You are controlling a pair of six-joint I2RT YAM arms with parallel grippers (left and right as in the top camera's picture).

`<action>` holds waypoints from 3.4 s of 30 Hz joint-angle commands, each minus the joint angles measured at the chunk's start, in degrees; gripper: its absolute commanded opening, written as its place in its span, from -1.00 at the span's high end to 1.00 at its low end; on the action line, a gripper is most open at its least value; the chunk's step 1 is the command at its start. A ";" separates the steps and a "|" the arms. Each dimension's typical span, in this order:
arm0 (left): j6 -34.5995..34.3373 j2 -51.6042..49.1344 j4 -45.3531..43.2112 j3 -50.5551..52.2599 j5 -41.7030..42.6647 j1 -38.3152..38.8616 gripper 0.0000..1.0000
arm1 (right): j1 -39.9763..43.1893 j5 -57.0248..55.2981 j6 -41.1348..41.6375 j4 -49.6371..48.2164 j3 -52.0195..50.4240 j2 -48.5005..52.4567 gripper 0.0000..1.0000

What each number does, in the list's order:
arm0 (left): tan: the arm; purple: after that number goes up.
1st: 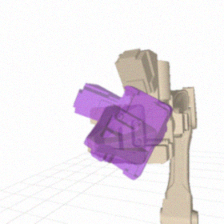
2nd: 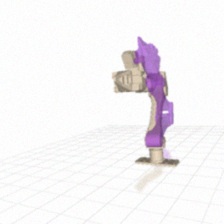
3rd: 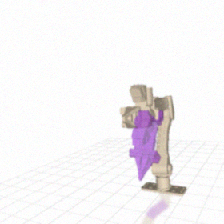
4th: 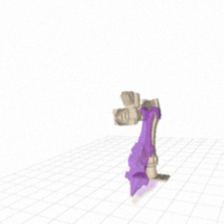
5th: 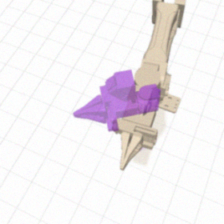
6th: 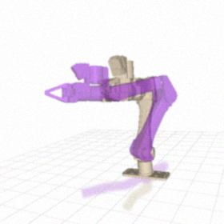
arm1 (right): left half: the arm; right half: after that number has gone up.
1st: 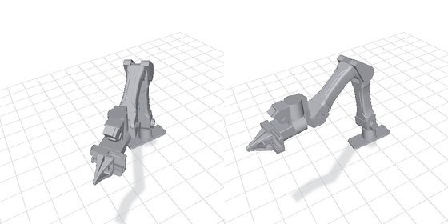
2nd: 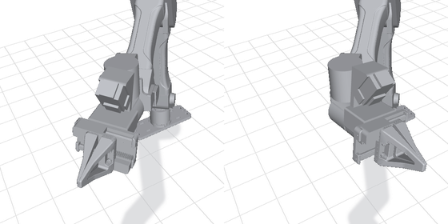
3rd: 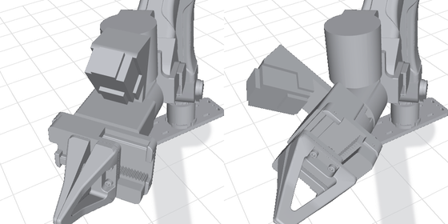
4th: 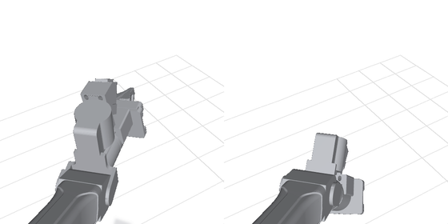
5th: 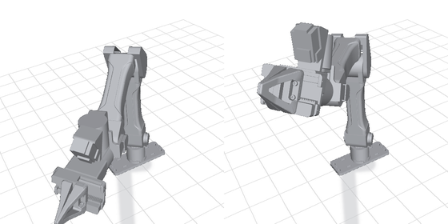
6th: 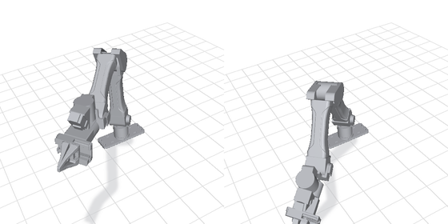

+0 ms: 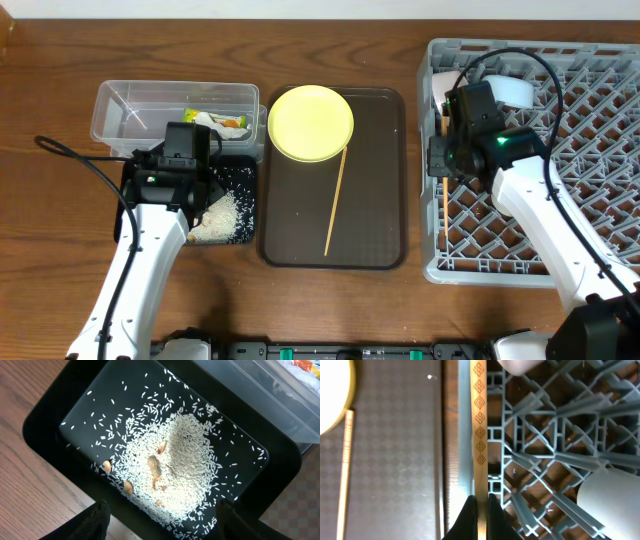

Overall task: Sort waste into correct bins and load items into the dishwasher rack
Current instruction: 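Grasp one chopstick and place it upright in the rack, then grasp the second chopstick and place it in the rack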

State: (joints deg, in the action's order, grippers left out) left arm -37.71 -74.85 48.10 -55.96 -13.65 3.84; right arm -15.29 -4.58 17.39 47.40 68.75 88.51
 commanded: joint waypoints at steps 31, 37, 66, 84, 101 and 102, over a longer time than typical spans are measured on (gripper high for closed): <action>-0.74 -0.07 -0.48 0.24 0.15 -0.24 -0.41 | -5.99 16.31 -7.63 -18.53 -2.23 0.57 0.33; -0.74 -0.07 -0.59 0.24 0.15 -0.24 -0.41 | -14.14 11.98 -7.10 -20.35 -2.23 6.14 0.30; -0.72 -0.07 -0.61 0.24 1.18 -0.24 -0.42 | -18.95 -4.13 7.15 -18.80 -2.21 14.03 0.98; -0.72 -0.07 -0.83 0.24 1.20 -0.24 -0.41 | 0.11 -4.02 1.57 -4.09 -2.23 -1.68 0.98; -0.72 -0.07 -0.83 0.24 1.18 -0.24 -0.41 | 1.27 2.21 -2.95 -16.76 -2.01 -0.83 0.28; -0.74 -0.07 -0.85 0.24 1.18 -0.24 -0.41 | 1.03 4.72 -3.56 -19.21 -2.01 -1.31 0.26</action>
State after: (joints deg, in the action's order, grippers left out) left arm -37.71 -74.85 47.29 -55.96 -12.32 3.84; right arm -14.48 -5.76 17.19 31.40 66.30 90.50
